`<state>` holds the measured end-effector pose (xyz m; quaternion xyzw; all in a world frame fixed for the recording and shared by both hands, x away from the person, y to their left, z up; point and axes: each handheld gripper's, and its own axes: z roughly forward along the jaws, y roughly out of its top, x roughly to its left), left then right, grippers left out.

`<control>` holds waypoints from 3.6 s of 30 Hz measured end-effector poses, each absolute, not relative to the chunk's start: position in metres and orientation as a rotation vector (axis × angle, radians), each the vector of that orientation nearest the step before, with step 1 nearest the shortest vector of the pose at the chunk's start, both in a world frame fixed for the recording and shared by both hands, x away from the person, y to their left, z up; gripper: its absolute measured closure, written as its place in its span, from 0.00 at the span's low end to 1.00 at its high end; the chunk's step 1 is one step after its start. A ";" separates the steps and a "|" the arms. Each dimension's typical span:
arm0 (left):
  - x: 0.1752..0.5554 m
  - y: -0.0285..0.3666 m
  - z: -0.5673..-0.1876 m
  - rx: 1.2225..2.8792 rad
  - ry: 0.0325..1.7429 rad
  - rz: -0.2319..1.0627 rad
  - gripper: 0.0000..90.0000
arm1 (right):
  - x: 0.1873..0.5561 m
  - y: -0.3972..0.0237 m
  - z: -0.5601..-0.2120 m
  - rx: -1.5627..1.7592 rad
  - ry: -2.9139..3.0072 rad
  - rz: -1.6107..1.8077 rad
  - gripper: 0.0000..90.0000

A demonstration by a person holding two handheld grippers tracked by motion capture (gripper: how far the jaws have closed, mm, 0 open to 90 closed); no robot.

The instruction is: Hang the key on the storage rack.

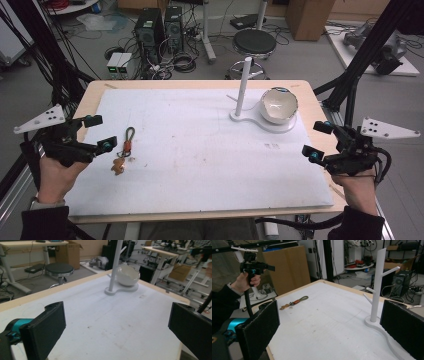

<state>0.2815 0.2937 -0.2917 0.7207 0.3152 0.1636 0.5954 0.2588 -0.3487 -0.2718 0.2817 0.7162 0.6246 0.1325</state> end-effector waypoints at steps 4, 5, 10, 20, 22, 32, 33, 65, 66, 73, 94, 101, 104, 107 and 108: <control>0.292 0.292 -0.300 1.703 0.745 0.408 0.02 | 0.260 -0.347 -0.274 0.829 2.090 1.808 0.02; 0.295 0.292 -0.302 1.709 0.755 0.403 0.02 | 0.261 -0.346 -0.274 0.827 2.094 1.806 0.02; 0.314 0.298 -0.311 1.712 0.800 0.385 0.02 | 0.262 -0.343 -0.274 0.821 2.107 1.803 0.02; 0.352 0.311 -0.322 1.740 0.802 0.370 0.02 | 0.261 -0.345 -0.274 0.815 2.110 1.807 0.02; 0.361 0.314 -0.325 1.756 0.826 0.361 0.02 | 0.260 -0.345 -0.275 0.820 2.112 1.803 0.02; 0.393 0.326 -0.348 1.757 0.953 0.346 0.02 | 0.253 -0.346 -0.274 0.822 2.117 1.788 0.02; 0.394 0.326 -0.349 1.761 0.955 0.350 0.02 | 0.253 -0.346 -0.274 0.822 2.117 1.788 0.02; 0.436 0.332 -0.421 1.861 1.195 0.328 0.02 | 0.245 -0.361 -0.283 0.890 2.124 1.765 0.02; 0.437 0.332 -0.422 1.871 1.201 0.328 0.02 | 0.245 -0.361 -0.283 0.890 2.124 1.765 0.02; 0.443 0.331 -0.432 1.908 1.234 0.362 0.03 | 0.244 -0.364 -0.287 0.905 2.139 1.756 0.02; 0.451 0.330 -0.446 1.934 1.264 0.396 0.07 | 0.249 -0.358 -0.292 0.918 2.179 1.739 0.02; 0.450 0.325 -0.446 1.977 1.257 0.441 0.07 | 0.250 -0.358 -0.293 0.920 2.185 1.738 0.02; 0.449 0.323 -0.446 1.994 1.255 0.466 0.07 | 0.250 -0.359 -0.293 0.924 2.183 1.744 0.02; 0.449 0.321 -0.447 2.005 1.255 0.484 0.07 | 0.250 -0.360 -0.293 0.918 2.180 1.742 0.02; 0.448 0.320 -0.447 2.018 1.253 0.499 0.08 | 0.250 -0.360 -0.293 0.924 2.179 1.745 0.02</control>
